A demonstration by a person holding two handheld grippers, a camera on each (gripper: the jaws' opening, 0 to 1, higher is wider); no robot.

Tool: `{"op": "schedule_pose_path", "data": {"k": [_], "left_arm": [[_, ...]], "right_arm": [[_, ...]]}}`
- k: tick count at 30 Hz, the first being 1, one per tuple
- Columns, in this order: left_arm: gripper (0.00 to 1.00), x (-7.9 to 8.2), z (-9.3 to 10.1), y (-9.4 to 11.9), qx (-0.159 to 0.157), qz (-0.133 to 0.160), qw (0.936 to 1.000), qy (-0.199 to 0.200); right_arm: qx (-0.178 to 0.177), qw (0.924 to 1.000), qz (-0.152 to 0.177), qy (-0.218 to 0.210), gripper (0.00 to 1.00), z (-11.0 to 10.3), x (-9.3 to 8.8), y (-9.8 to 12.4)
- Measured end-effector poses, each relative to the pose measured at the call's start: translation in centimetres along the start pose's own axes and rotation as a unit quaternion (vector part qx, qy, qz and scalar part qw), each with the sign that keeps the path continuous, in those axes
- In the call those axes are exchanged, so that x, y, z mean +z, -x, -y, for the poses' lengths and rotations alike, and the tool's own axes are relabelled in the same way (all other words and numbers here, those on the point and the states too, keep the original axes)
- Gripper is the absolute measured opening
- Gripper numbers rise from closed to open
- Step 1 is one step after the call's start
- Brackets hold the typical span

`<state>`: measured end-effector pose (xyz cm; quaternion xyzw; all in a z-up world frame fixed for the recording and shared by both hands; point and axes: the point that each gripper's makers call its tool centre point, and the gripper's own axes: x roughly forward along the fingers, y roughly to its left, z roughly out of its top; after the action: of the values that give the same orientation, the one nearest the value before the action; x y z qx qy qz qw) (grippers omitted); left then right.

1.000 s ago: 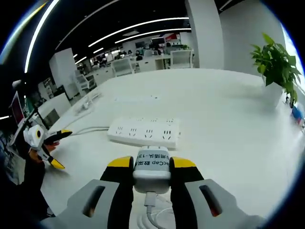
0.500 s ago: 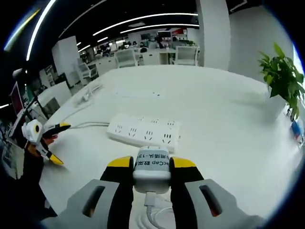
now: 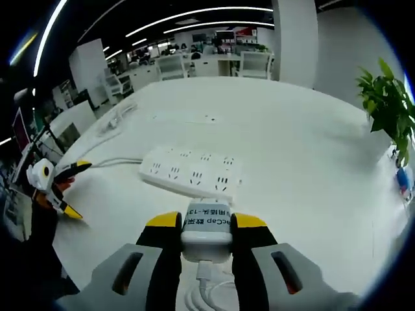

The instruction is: Straighten the power strip on the desk, plug the charger into it

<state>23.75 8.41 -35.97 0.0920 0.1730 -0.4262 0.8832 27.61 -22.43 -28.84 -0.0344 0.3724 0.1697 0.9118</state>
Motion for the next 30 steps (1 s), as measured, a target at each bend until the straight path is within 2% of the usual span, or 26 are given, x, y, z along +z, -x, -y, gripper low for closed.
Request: {"op": "schedule_pose_path", "data": {"k": [5,10,14,19,22,26,30], "left_arm": [[0.99,-0.1,0.1,0.0,-0.001,-0.002,1.0,-0.003],[0.99,-0.3,0.1,0.0,-0.003,-0.003,1.0,-0.004],[0.99,-0.1,0.2,0.0,-0.006,0.0,0.9999,-0.008],[0.99,0.0,0.2,0.1,-0.004,0.002,1.0,-0.007],[0.99,0.0,0.0,0.2,-0.001,0.001,1.0,-0.008],[0.99,-0.1,0.2,0.1,-0.003,-0.001,1.0,-0.009],[0.99,-0.2,0.2,0.1,-0.004,-0.002,0.9999,-0.01]], "right_arm": [[0.008,0.9999,-0.011,-0.003,0.27,-0.1,0.5,0.1],[0.015,0.9996,-0.023,-0.004,0.27,-0.4,0.1,-0.5],[0.012,0.9995,-0.028,0.004,0.27,-0.2,1.0,-0.3],[0.026,0.9989,-0.039,0.0,0.27,-0.8,0.6,-0.8],[0.023,0.9986,-0.047,0.006,0.27,-0.9,1.0,-1.0],[0.041,0.9976,-0.056,0.002,0.27,-1.4,1.8,-1.2],[0.032,0.9971,-0.068,0.016,0.27,-1.2,2.3,-1.5]]}}
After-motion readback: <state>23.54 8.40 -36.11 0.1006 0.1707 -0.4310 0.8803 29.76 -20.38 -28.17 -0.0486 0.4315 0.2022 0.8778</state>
